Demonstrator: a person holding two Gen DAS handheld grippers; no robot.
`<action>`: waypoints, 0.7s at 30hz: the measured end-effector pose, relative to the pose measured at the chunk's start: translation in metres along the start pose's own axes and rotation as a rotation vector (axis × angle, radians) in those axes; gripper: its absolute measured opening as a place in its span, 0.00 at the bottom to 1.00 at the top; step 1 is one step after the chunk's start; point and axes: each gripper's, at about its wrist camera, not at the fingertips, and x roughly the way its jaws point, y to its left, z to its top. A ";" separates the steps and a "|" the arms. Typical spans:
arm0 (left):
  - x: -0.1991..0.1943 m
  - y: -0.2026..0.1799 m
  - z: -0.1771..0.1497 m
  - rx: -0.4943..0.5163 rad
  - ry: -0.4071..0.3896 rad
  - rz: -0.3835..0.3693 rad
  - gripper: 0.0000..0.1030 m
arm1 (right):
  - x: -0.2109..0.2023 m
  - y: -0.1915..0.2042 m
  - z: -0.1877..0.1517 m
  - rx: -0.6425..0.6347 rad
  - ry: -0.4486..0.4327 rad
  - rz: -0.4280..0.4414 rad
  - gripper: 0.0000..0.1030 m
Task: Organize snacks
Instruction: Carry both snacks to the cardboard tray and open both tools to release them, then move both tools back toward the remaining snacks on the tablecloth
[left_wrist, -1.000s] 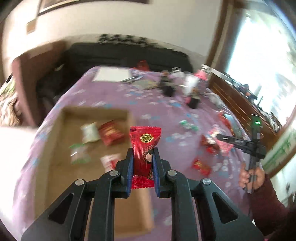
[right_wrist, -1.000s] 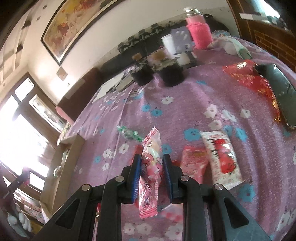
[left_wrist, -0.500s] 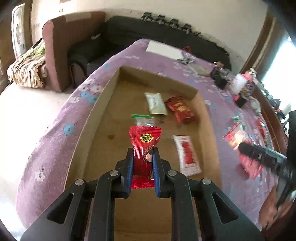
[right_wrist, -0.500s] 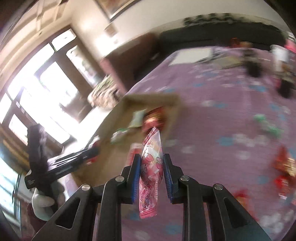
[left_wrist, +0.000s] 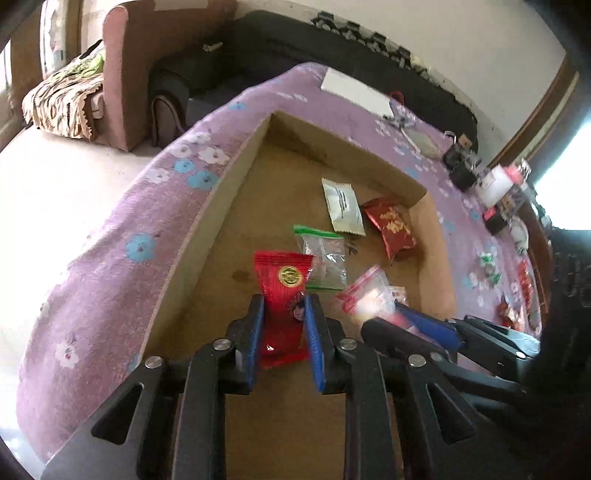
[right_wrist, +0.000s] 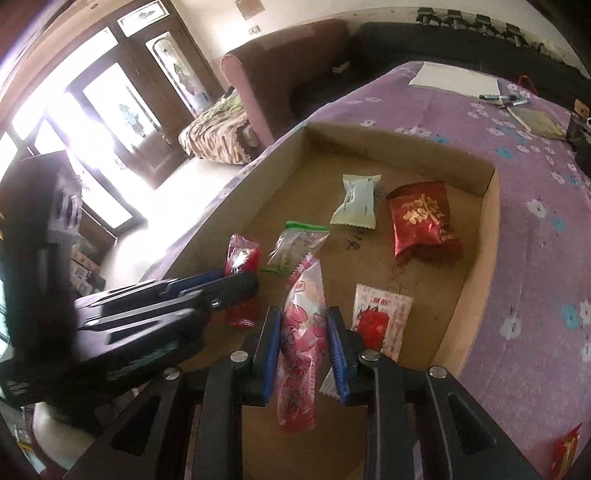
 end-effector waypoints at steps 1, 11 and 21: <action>-0.005 0.002 0.000 -0.006 -0.016 -0.005 0.20 | 0.000 0.000 0.000 -0.001 -0.006 -0.004 0.27; -0.055 -0.009 -0.016 -0.027 -0.175 0.113 0.53 | -0.050 -0.010 -0.007 0.041 -0.142 -0.031 0.42; -0.071 -0.073 -0.042 0.112 -0.246 0.214 0.55 | -0.120 -0.044 -0.048 0.122 -0.314 -0.134 0.55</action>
